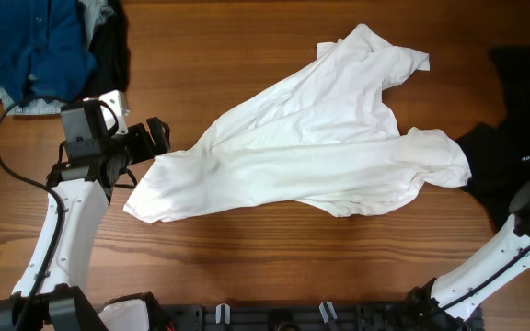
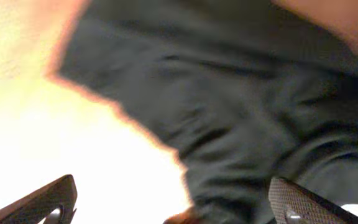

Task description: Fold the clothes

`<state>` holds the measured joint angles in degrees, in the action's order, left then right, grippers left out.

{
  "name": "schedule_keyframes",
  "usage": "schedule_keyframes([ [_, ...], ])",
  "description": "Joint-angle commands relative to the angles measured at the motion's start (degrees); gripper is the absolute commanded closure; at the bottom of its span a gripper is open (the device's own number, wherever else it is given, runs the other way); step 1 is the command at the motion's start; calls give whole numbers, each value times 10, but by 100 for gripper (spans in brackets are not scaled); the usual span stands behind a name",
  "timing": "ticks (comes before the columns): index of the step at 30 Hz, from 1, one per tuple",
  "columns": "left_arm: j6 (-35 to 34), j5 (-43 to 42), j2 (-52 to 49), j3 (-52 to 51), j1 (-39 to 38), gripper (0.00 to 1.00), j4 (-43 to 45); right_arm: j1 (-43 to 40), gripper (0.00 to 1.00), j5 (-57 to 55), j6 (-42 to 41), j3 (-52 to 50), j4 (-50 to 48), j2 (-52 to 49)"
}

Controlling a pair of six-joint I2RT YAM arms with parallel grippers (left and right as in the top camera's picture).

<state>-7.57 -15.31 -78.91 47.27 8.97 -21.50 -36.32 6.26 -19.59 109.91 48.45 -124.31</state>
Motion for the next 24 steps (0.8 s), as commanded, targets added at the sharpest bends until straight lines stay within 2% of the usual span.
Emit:
schedule_keyframes([
  [1, 12, -3, 1, 7, -2, 0, -30, 50, 0, 89, 47, 23, 29, 51],
  [5, 39, -3, -8, 7, -3, 0, -64, 102, 0, 82, 65, 23, 52, 67],
  [7, 46, -3, -18, 7, -2, 4, -72, 122, 0, 93, 65, 23, 63, 68],
  [9, 48, -3, -31, 7, -3, 9, -73, 138, 0, 102, 68, 23, 70, 68],
  [11, 74, 1, -56, 7, -3, 21, -65, 158, 0, 103, 75, 23, 74, 68],
  [13, 89, 33, -94, 7, -7, 25, -38, 174, 1, 103, 74, 23, 73, 68],
  [18, 89, 56, -167, 7, -15, 29, 13, 189, 2, 103, 73, 22, 68, 68],
  [24, 89, 56, -187, 7, -17, 30, 28, 190, 1, 103, 72, 22, 66, 68],
])
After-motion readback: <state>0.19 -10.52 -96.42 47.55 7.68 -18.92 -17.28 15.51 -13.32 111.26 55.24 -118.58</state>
